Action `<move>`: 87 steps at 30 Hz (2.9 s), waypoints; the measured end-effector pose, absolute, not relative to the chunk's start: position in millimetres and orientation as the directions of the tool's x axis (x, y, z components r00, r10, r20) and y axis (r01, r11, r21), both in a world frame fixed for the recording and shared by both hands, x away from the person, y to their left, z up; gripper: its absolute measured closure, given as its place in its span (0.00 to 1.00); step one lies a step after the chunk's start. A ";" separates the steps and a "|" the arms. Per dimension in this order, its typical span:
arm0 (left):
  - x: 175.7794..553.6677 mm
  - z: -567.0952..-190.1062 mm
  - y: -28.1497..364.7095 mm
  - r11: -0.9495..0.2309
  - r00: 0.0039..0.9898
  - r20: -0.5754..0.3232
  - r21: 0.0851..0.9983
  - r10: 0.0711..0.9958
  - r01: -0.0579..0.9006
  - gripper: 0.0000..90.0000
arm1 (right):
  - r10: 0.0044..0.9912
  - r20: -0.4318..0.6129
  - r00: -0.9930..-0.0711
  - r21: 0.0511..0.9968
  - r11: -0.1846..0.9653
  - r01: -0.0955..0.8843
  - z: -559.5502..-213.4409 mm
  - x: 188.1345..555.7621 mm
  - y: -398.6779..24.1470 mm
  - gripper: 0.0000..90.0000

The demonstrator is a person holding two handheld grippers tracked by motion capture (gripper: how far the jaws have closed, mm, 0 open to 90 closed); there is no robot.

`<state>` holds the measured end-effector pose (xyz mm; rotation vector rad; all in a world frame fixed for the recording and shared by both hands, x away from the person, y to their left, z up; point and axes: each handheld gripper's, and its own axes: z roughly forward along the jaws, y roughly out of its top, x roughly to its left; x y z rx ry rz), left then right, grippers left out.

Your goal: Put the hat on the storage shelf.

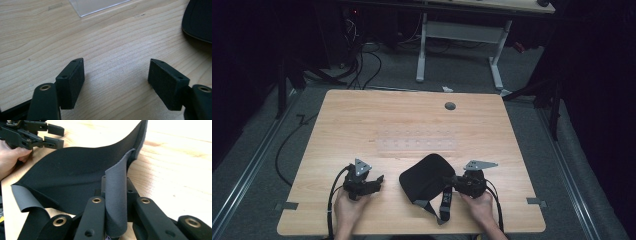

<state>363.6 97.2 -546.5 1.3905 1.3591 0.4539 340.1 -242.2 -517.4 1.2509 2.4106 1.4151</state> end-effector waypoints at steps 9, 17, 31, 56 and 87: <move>363.7 -546.9 95.9 0.234 0.280 -0.392 0.854 0.876 0.465 0.30 | 0.673 0.311 -0.671 0.773 0.231 0.590 -511.8 335.7 -241.9 0.94; 362.9 -546.7 95.2 0.231 0.288 -0.394 0.854 0.873 0.466 0.33 | 0.673 0.314 -0.670 0.785 0.213 0.581 -506.2 334.0 -244.5 0.94; 362.6 -546.7 95.3 0.234 0.283 -0.393 0.855 0.875 0.463 0.33 | 0.671 0.318 -0.670 0.810 0.175 0.560 -493.0 325.4 -252.4 0.94; 331.7 -523.1 71.1 0.142 0.494 -0.361 0.894 0.791 0.425 0.31 | 0.660 0.370 -0.654 0.828 0.084 0.554 -480.1 324.9 -268.2 0.94; 307.7 -501.9 22.1 0.060 0.678 -0.344 0.912 0.650 0.406 0.31 | 0.645 0.416 -0.641 0.809 0.060 0.585 -475.8 327.5 -261.8 0.94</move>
